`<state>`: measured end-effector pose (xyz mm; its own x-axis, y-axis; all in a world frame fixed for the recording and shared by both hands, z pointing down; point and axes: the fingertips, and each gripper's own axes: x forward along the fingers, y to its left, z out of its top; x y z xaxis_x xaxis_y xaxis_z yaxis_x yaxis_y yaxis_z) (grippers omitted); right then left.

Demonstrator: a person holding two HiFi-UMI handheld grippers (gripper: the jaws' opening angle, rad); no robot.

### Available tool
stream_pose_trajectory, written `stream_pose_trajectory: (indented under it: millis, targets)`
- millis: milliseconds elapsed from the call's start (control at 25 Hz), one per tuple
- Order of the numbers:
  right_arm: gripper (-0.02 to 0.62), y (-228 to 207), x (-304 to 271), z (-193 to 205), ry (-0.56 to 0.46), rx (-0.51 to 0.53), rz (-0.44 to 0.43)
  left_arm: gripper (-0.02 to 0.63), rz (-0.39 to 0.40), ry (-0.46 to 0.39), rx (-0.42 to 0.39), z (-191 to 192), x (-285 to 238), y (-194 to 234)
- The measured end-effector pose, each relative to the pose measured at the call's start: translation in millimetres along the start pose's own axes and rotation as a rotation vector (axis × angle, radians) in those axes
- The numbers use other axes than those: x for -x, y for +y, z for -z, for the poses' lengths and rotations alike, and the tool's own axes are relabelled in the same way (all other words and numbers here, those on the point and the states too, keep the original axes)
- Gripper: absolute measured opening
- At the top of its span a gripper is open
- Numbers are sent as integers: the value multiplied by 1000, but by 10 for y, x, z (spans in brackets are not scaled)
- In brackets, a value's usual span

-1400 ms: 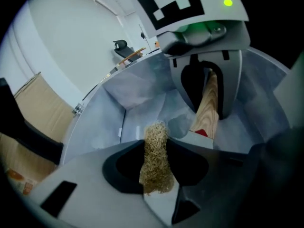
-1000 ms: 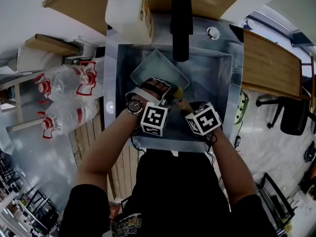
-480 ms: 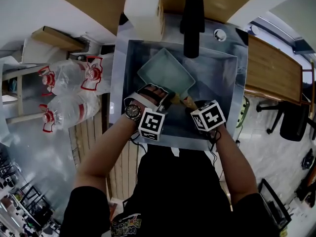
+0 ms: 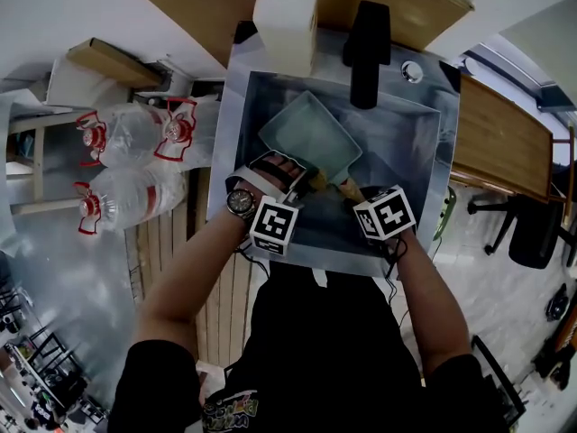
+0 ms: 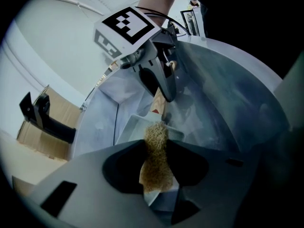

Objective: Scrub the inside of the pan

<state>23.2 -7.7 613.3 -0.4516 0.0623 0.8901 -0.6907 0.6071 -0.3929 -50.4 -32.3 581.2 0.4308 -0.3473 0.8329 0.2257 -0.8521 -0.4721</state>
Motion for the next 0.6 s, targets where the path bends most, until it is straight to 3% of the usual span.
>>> stream_pose_trajectory:
  millis: [200,360,480,600]
  targets:
    - [160,-5,37,-16,3,-7,7,143,-56,121,132,337,-27,245]
    - [160,20,36,-25,-4,-12,-8,142,-145,305,320,755,-60,495]
    - [160,6,26,-22,-5,-8,-8,143,-174,372,475,965,-91,592]
    - [160,13,27,-33,-7,-9,-11,141,-208,434,480,1078,-82,678]
